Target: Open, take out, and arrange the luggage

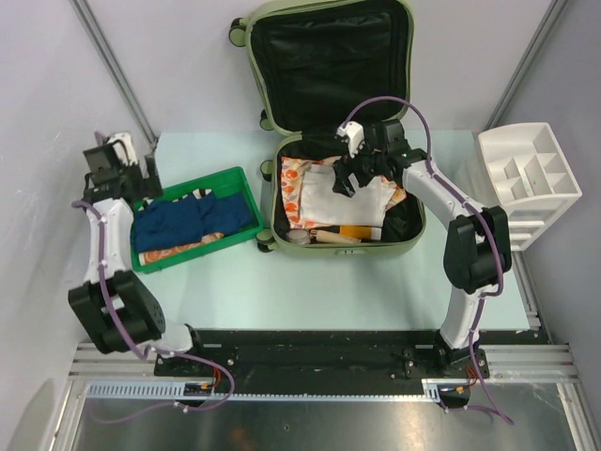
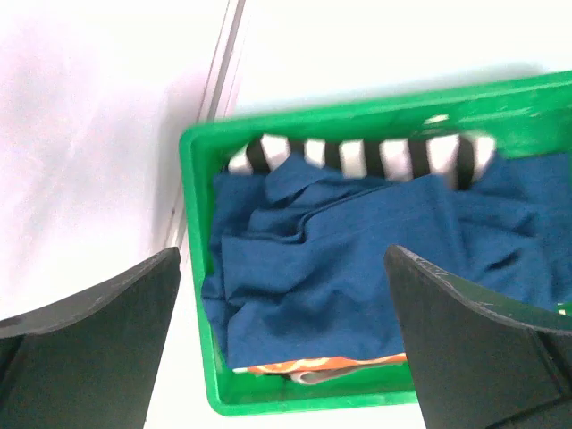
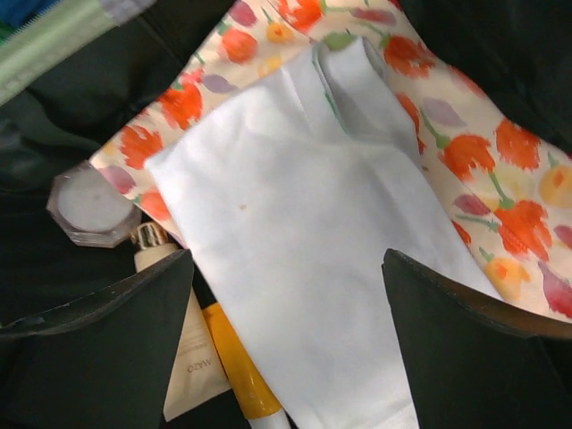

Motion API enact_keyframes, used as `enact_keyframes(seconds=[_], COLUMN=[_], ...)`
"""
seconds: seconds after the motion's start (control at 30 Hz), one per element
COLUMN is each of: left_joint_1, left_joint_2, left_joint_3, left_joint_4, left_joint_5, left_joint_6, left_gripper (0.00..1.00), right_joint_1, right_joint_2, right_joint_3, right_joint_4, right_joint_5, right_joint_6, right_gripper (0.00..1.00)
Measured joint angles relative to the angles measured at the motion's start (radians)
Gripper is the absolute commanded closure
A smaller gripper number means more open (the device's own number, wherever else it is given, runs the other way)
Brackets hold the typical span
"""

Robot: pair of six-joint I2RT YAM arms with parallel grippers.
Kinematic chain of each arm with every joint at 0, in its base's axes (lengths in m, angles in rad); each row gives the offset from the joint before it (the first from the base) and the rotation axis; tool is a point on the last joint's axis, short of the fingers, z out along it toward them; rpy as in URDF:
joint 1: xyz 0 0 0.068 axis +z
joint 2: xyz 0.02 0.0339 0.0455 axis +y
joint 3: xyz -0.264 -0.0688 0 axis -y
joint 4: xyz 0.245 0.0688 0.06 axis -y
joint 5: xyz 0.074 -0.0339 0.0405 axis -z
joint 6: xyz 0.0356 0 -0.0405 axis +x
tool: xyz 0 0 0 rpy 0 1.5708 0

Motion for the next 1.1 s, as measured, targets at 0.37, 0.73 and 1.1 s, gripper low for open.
enact_keyframes(seconds=[0.37,0.73,1.1], left_joint_1=[-0.505,-0.865,-0.867], left_joint_2=[0.044,0.567,0.655], left_joint_3=[0.278,0.532,0.546], left_joint_4=[-0.053,-0.092,-0.112], left_joint_5=[0.197,0.444,0.277], left_joint_6=[0.006,-0.245,-0.438], left_gripper=[0.16,0.21,0.14], right_joint_1=[-0.019,-0.209,-0.2], right_joint_2=[0.036,-0.137,-0.184], right_joint_3=[-0.006,-0.25,-0.374], right_joint_4=[-0.054,-0.121,-0.1], right_joint_5=[0.022,0.111,0.19], right_joint_6=[0.043,0.279,0.46], right_gripper=[0.24,0.25,0.26])
